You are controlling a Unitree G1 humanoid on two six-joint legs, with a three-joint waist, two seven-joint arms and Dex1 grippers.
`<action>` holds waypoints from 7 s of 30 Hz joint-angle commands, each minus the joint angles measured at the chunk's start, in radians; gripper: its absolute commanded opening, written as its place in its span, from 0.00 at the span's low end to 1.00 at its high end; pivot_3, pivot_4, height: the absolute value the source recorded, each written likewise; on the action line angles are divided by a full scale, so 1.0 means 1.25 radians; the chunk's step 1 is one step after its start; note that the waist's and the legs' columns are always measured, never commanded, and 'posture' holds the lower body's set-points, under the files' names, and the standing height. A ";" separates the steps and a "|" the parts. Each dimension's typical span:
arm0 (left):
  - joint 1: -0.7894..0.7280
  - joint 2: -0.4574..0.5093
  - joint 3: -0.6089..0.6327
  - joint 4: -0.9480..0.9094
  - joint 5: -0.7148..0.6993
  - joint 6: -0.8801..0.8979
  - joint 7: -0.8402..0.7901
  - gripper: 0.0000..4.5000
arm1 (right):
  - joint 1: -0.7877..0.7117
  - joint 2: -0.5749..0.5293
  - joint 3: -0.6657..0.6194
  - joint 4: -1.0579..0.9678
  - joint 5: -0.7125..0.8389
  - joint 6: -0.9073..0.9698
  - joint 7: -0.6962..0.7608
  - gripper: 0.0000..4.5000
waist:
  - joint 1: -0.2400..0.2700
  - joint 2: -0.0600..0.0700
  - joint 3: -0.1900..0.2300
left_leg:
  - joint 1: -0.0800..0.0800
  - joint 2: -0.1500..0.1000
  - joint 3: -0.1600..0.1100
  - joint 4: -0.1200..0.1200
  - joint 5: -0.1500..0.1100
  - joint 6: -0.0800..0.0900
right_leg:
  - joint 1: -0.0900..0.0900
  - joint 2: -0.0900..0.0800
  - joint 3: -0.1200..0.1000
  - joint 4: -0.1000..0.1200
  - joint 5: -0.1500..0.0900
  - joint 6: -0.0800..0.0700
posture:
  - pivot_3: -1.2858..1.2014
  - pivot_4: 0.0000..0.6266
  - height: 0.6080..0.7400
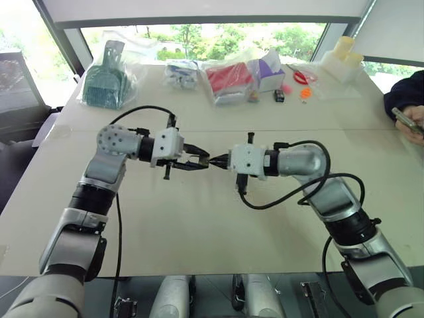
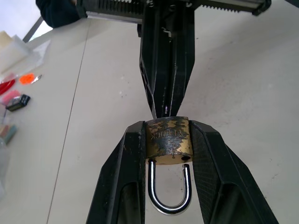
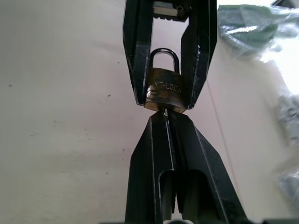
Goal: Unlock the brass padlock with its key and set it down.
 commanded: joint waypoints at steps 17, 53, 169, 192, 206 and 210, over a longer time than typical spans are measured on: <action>-0.045 0.021 0.028 -0.035 -0.092 0.214 -0.054 0.17 | 0.020 -0.085 0.017 0.179 -0.358 -0.763 -0.390 0.65 | -0.015 0.000 0.000 | 0.000 0.000 0.000 0.000 0.000 0.000 | -0.001 0.000 0.000 0.000 0.000 0.001 | 0.52 0.24 1.00; -0.054 0.029 0.043 -0.090 -0.166 0.356 -0.083 0.17 | -0.120 -0.051 0.040 0.392 -0.472 -1.032 -0.553 0.83 | -0.017 0.000 0.000 | 0.000 0.000 0.000 0.000 0.000 -0.001 | -0.001 0.000 0.001 0.000 0.000 0.001 | 0.52 0.24 1.00; -0.015 0.070 0.091 -0.050 -0.124 0.392 0.039 0.02 | -0.105 -0.038 0.048 0.389 -0.490 -1.046 -0.552 0.00 | -0.020 0.000 0.000 | 0.000 0.000 0.001 0.000 0.001 -0.001 | -0.001 0.000 0.001 0.001 0.000 0.001 | 0.52 0.24 1.00; 0.159 0.138 0.137 -0.210 -0.127 0.416 0.121 0.02 | -0.145 -0.026 0.130 0.684 -0.570 -1.037 -0.570 0.00 | -0.030 0.000 0.000 | 0.001 0.000 0.001 -0.001 0.001 -0.002 | -0.001 0.000 0.002 0.002 0.000 0.000 | 0.52 0.24 1.00; 0.230 0.178 0.150 -0.317 -0.151 0.462 0.136 0.00 | -0.100 -0.112 0.108 0.553 -0.342 -0.960 -0.327 1.00 | -0.031 0.000 0.000 | 0.001 0.000 -0.002 -0.001 0.001 -0.002 | -0.001 0.000 0.002 0.002 0.000 0.000 | 0.52 0.24 1.00; 0.236 0.187 0.149 -0.321 -0.147 0.457 0.142 0.00 | -0.028 -0.140 0.047 0.357 -0.033 -0.585 -0.078 1.00 | -0.031 0.000 0.000 | 0.002 0.001 -0.002 -0.001 0.001 -0.002 | 0.000 0.000 0.002 0.002 0.000 0.000 | 0.52 0.24 1.00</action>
